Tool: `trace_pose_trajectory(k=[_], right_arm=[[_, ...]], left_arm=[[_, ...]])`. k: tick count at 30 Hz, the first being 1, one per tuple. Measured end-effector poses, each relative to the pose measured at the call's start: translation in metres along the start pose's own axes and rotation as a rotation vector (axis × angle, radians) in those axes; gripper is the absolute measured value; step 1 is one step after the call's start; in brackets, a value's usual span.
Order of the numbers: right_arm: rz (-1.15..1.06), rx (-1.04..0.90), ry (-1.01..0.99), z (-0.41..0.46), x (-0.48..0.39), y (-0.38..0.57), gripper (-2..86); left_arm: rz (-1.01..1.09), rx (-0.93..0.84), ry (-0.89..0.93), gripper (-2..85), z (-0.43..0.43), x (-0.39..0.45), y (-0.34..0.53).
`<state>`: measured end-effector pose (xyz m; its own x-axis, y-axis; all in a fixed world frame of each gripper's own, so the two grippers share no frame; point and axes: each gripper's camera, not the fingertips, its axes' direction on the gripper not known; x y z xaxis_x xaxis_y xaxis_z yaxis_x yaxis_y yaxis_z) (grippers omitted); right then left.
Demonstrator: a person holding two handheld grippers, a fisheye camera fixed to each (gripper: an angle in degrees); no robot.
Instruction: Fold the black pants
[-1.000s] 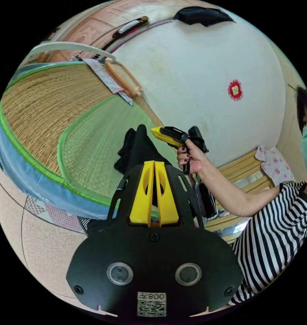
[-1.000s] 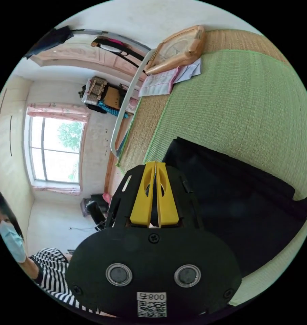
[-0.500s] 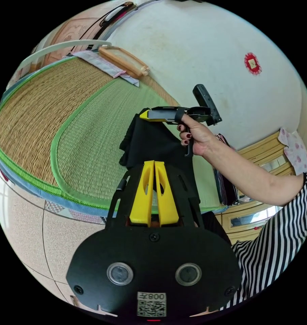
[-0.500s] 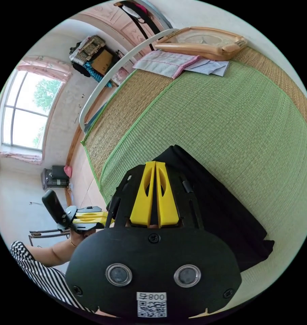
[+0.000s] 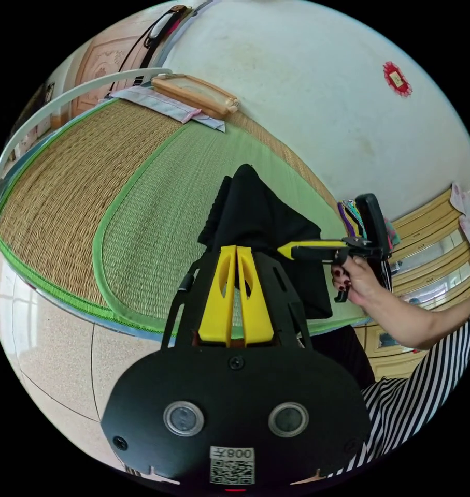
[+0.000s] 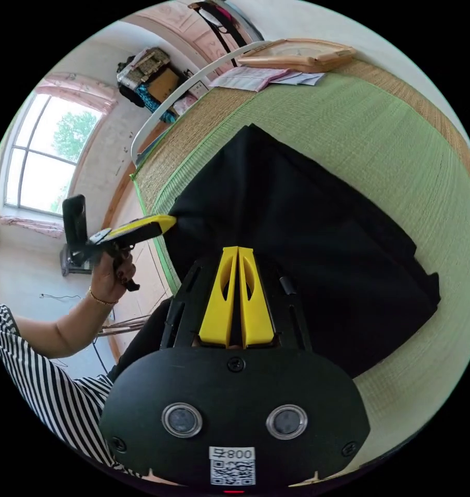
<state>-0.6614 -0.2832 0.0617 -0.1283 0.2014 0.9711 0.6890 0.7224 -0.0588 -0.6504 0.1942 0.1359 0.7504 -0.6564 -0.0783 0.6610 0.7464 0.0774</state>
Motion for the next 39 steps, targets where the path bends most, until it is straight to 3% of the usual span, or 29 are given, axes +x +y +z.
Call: trace_pose_trajectory(k=[3,6,8,11,16,23,27,35,39], right_arm=[[0.0,0.03,0.006,-0.005,-0.002,0.013,0.2],[-0.022,0.054,0.005,-0.009,-0.006,0.025,0.1],[-0.032,0.031,0.013,-0.004,-0.007,0.033,0.1],[-0.031,-0.022,0.007,0.01,-0.003,0.049,0.1],[-0.037,0.01,-0.013,0.011,0.006,0.083,0.1],[-0.116,0.005,0.059,0.017,0.006,0.119,0.1],[-0.167,0.01,0.085,0.006,0.013,0.128,0.1],[0.131,0.21,0.195,-0.04,0.129,0.142,0.1],[0.319,0.194,0.119,-0.03,0.2,0.156,0.1]], left_arm=[[0.057,0.041,0.008,0.0,-0.008,0.019,-0.017],[0.131,-0.006,0.021,0.0,0.005,0.037,-0.048],[0.177,-0.085,-0.065,0.0,0.025,0.047,-0.074],[0.181,-0.134,-0.156,0.1,0.041,0.045,-0.098],[0.115,-0.112,-0.102,0.1,0.035,0.038,-0.113],[0.176,-0.047,-0.109,0.1,0.023,0.078,-0.13],[0.186,-0.146,-0.164,0.1,0.041,0.085,-0.149],[0.141,-0.135,-0.083,0.0,0.038,0.081,-0.163],[0.12,-0.132,-0.043,0.0,0.035,0.082,-0.167]])
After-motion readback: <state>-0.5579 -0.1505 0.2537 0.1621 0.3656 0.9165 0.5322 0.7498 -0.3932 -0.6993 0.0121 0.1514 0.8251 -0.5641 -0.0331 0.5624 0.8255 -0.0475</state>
